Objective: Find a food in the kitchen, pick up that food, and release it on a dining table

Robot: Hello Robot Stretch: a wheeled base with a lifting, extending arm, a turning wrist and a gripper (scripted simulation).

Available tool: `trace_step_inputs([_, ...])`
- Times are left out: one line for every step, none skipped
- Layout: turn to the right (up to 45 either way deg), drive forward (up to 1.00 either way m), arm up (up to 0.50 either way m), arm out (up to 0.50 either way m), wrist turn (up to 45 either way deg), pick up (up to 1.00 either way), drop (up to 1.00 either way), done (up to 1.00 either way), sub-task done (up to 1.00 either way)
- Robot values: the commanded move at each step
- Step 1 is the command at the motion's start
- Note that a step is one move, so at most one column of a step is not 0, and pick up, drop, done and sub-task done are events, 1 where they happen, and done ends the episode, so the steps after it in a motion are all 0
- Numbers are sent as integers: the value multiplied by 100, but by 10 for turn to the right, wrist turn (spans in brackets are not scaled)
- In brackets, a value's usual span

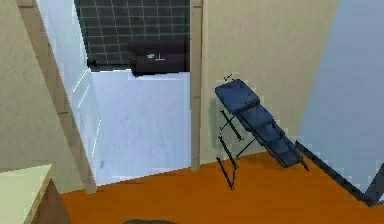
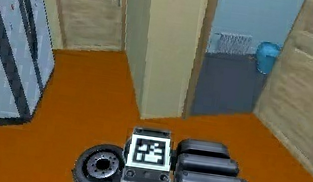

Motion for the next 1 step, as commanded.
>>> trace_step_inputs([-120,0,0,0,0,0,0,0,0])
